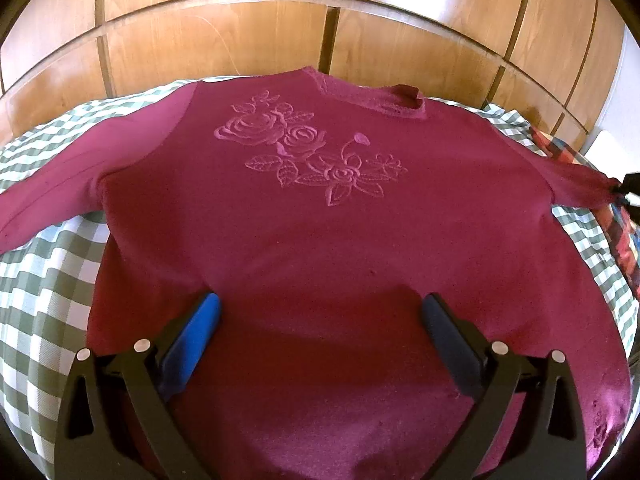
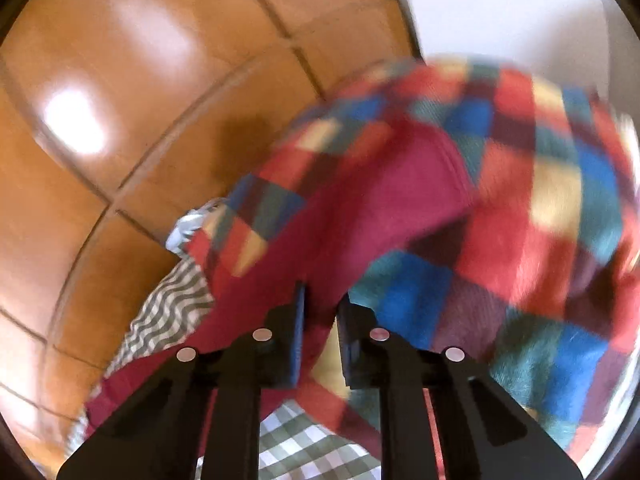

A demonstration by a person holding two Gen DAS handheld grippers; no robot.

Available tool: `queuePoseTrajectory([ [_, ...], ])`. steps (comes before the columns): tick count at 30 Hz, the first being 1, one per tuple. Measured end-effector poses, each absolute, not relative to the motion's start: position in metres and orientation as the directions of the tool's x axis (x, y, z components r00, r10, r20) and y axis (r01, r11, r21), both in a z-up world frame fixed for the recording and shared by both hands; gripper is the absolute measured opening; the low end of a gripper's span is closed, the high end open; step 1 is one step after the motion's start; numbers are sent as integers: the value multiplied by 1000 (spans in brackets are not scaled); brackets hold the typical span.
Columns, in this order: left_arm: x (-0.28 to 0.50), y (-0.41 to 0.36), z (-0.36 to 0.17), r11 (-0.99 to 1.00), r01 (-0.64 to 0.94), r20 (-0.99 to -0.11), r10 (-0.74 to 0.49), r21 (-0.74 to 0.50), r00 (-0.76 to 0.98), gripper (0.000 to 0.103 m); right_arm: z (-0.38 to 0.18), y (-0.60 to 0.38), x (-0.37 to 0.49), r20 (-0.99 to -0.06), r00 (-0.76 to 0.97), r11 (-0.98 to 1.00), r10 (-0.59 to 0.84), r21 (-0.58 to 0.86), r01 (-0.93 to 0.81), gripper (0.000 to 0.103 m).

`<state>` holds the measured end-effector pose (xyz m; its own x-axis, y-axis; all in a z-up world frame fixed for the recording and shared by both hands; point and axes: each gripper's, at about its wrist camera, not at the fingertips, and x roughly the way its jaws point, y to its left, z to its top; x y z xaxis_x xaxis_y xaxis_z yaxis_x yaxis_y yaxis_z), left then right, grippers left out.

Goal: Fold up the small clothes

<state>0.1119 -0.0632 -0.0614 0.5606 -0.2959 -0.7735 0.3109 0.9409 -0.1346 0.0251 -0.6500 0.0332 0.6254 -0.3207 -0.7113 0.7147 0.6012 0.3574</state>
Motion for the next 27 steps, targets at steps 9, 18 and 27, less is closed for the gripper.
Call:
queuePoseTrajectory([
  [9,111,-62,-61,939,312,-769,-307,-148,560,100,91,-493,109,-673,720,888,-172,211,409,13],
  [18,111,-58,-60,933,311,-758,-335,-183,559,100,83,-318,172,-625,737,932,255,361,-16,37],
  [27,112,-47,-55,920,299,-745,-381,-252,547,84,33,-379,109,-693,710,908,126,368,199,46],
])
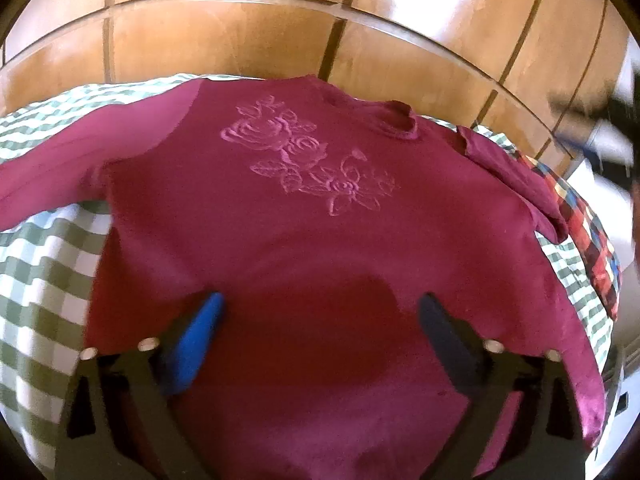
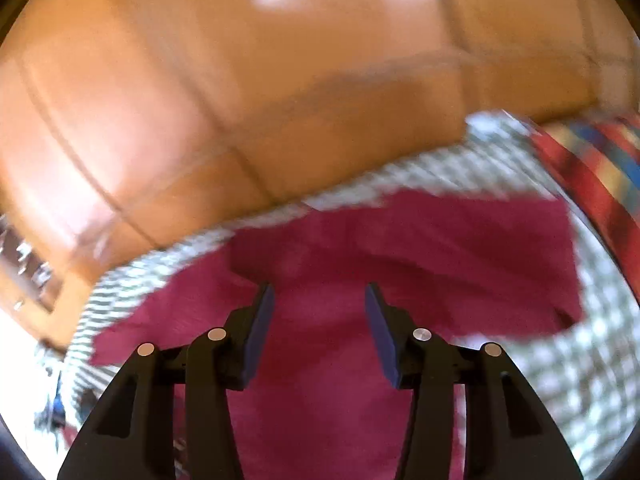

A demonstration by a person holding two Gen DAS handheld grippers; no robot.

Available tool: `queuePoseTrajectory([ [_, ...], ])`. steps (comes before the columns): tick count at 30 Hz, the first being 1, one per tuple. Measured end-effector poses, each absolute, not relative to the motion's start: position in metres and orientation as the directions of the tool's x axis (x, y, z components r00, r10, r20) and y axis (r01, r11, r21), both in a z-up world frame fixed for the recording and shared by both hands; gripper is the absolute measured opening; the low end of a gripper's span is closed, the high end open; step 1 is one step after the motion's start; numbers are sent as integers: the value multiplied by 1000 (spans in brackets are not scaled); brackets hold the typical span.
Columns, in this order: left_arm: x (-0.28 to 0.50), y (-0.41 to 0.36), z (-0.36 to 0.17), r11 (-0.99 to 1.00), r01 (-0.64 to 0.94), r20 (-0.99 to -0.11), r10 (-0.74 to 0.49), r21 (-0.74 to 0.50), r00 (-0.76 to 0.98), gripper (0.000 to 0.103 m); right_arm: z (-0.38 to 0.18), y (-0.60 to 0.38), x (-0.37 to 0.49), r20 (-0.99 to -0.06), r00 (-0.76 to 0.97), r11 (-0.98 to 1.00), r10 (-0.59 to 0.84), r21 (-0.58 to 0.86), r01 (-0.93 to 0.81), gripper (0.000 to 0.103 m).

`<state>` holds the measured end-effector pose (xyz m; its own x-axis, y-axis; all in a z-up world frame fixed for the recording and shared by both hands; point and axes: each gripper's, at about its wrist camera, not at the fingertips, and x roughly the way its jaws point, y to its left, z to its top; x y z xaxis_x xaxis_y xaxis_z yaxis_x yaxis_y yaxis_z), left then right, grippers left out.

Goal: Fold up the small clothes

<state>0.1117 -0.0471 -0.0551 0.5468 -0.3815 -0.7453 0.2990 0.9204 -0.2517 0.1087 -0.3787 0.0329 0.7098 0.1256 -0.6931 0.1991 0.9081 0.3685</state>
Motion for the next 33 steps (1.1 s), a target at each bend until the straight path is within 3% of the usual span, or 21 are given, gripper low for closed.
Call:
queuePoseTrajectory([
  [4,118,-49,-41,894,320,-736,-442,-314,514,62,-13,-400,67,-762,642,907,82,324,269,46],
  [7,133,-67,-21,848,367,-703,-525,-383,480,57,-32,-386,41,-769,631,927,97,301,224,46],
  [11,160,-115,-1,783,438,-669,-613,-442,421,55,-46,-345,28,-765,644,979,27,152,140,50],
  [12,168,-128,2,770,450,-662,-629,-453,409,59,-53,-340,28,-764,646,985,2,114,132,62],
  [14,180,-147,6,755,459,-656,-645,-467,393,69,-64,-330,28,-759,651,991,-30,61,117,64],
  [18,215,-201,6,749,477,-699,-636,-459,326,67,-71,-332,23,-733,679,990,-29,73,120,69],
  [20,233,-228,1,741,486,-715,-637,-464,289,53,-74,-338,24,-727,686,986,8,121,117,70],
  [21,238,-236,-2,741,487,-723,-633,-463,277,41,-74,-339,24,-724,689,984,20,136,115,71],
  [22,245,-248,-5,742,489,-733,-627,-458,263,38,-74,-341,23,-719,694,981,36,156,111,72],
  [31,284,-315,-34,784,466,-797,-557,-410,236,35,-72,-337,22,-706,704,979,78,188,80,80],
  [32,288,-320,-38,790,459,-803,-549,-407,233,26,-72,-337,22,-705,704,978,82,192,78,81],
  [33,290,-325,-39,795,462,-808,-538,-393,239,8,-71,-338,22,-705,704,978,84,194,77,81],
])
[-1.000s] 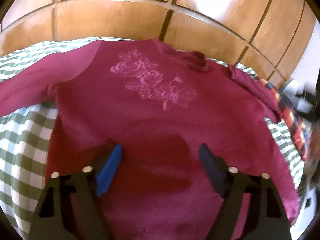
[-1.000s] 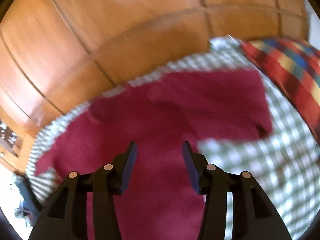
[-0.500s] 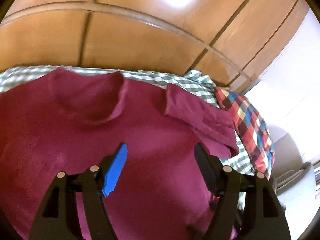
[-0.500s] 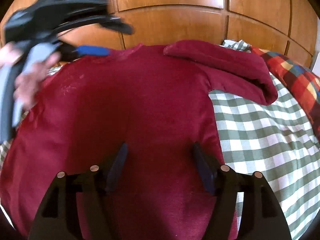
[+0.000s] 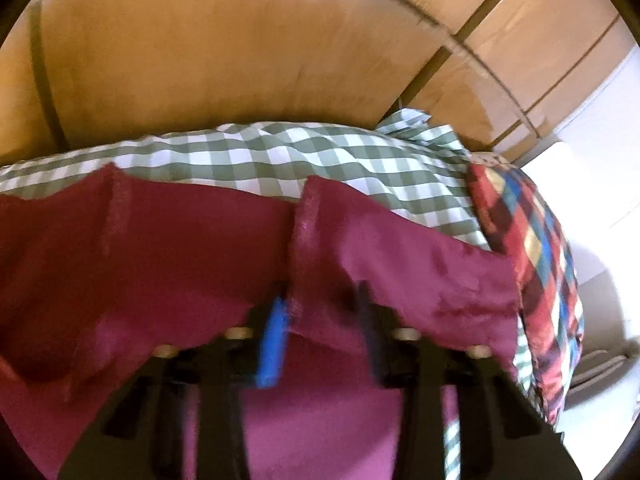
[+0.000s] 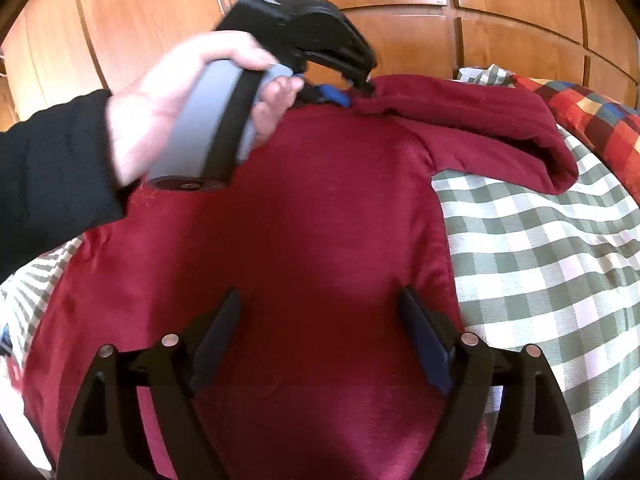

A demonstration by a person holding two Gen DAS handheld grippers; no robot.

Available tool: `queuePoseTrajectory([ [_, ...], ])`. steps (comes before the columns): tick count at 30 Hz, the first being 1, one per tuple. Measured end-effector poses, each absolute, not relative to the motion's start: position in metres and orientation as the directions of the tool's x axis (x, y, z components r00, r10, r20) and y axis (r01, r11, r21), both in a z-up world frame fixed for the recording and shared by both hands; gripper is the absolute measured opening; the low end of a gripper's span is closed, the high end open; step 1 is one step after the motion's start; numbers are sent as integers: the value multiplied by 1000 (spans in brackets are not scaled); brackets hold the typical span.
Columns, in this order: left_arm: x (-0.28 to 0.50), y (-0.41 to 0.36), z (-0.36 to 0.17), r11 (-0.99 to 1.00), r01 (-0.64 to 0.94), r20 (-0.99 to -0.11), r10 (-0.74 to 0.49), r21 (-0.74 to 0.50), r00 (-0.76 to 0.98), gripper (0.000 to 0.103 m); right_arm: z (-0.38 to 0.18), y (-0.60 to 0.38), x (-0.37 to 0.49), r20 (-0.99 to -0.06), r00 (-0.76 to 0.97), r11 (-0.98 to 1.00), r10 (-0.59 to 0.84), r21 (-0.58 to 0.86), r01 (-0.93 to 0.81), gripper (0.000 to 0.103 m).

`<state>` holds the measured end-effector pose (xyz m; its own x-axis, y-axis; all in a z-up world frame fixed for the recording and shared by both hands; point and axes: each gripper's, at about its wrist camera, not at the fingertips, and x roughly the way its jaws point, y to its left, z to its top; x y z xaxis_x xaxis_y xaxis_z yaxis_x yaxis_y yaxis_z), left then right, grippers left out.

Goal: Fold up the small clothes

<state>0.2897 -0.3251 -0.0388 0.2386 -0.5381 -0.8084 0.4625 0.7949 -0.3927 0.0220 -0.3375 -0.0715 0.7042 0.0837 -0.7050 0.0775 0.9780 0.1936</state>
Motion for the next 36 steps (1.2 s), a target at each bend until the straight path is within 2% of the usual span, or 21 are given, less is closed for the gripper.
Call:
queuePoseTrajectory([
  [2,288,-327,-31,792,471,-792,-548,-388,269,5,-72,-338,22,-704,705,977,87,197,77,81],
  [7,281,-293,12,775,472,-709,-605,-419,362,5,-71,-338,21,-703,706,977,86,197,76,81],
  [14,262,-180,74,791,421,-605,-611,-444,511,5,-71,-337,21,-707,702,979,78,186,78,81],
  [18,249,-118,74,826,364,-605,-563,-431,562,5,-71,-332,23,-715,696,983,59,162,83,81],
  [22,240,-70,51,852,287,-630,-519,-438,578,5,-70,-330,26,-726,687,985,43,144,91,81],
  [26,240,-32,16,881,196,-674,-459,-431,580,5,-59,-342,28,-739,667,972,95,215,99,81],
  [29,242,-25,-4,892,188,-704,-441,-411,557,5,-38,-364,32,-710,686,932,159,337,133,71],
  [31,241,-30,-15,900,186,-717,-429,-395,549,5,-21,-375,40,-684,714,922,151,357,147,61],
  [33,241,-25,-16,894,185,-706,-438,-409,557,5,-3,-386,55,-655,741,911,144,381,160,59],
  [36,238,-16,-6,888,199,-671,-445,-414,593,5,12,-393,84,-650,754,921,93,344,183,51],
])
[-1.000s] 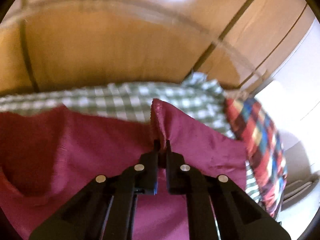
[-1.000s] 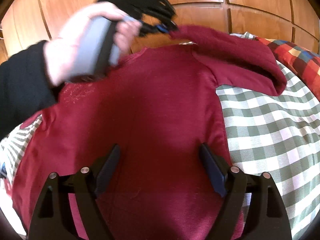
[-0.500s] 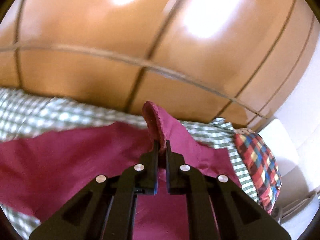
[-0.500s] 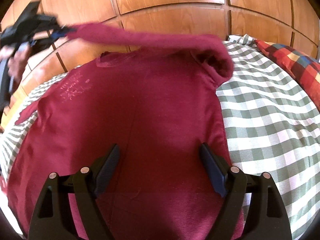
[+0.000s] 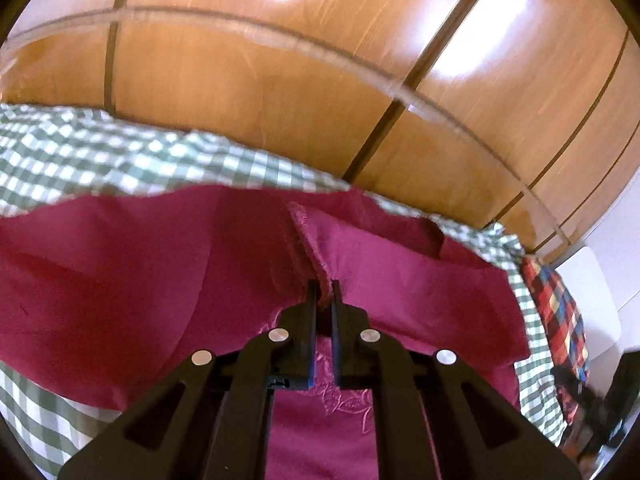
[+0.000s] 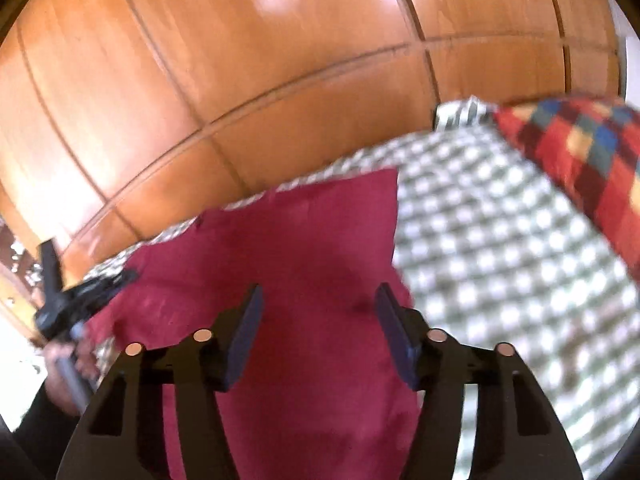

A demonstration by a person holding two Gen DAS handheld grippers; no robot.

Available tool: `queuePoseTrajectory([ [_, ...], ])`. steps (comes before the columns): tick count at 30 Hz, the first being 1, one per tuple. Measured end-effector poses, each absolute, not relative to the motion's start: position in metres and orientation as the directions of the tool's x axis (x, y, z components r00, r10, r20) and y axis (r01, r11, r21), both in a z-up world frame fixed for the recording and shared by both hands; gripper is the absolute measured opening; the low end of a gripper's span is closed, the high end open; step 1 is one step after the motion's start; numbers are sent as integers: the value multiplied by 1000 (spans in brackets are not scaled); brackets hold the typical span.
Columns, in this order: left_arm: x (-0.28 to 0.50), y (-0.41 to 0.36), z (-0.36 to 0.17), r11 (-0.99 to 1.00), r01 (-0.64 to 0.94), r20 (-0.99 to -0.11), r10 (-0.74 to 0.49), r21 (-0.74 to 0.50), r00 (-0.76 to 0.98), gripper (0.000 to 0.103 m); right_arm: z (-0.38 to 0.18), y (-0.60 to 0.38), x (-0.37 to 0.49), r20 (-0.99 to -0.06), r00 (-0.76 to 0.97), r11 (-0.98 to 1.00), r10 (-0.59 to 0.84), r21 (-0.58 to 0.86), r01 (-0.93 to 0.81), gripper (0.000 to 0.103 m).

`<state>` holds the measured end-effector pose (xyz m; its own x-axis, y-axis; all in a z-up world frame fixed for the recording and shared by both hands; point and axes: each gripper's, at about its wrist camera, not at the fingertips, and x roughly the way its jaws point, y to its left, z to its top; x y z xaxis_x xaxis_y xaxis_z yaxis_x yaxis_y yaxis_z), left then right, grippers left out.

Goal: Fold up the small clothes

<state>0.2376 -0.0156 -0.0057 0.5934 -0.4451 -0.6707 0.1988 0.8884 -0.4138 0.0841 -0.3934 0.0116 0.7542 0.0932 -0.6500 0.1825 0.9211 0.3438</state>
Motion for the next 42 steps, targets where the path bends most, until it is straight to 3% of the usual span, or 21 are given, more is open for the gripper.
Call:
queuePoseTrajectory([
  [4,237,-16,4,899,220,-656,-429,-379,621,5,-4,-395,136,-725,687,939,45,267,219,49],
  [8,243,-17,-14,928,199,-703,-368,-314,608,5,-60,-392,163,-819,570,953,-71,113,282,50],
  [12,243,-12,-49,943,160,-756,-329,-291,565,10,-65,-387,150,-766,632,958,-115,84,276,51],
  [17,225,0,-33,941,101,-714,-312,-323,627,26,-66,-385,148,-758,640,958,-124,78,278,55],
  [18,220,1,-26,939,104,-695,-314,-328,647,28,-65,-383,148,-758,639,957,-129,74,282,62],
  [19,215,1,-17,937,115,-671,-319,-331,669,28,-67,-382,149,-762,632,953,-141,68,294,66],
  [24,223,-31,6,934,211,-637,-351,-287,687,28,-69,-388,150,-765,633,946,-123,101,307,66],
  [32,275,-66,-48,960,175,-768,-280,-219,575,27,-69,-386,150,-761,634,947,-141,82,310,67],
  [40,264,-52,-51,949,154,-754,-312,-275,578,27,-70,-388,150,-760,634,947,-143,80,310,69],
  [42,249,-40,-42,939,139,-744,-334,-314,579,53,-71,-388,151,-761,630,945,-151,75,318,72],
])
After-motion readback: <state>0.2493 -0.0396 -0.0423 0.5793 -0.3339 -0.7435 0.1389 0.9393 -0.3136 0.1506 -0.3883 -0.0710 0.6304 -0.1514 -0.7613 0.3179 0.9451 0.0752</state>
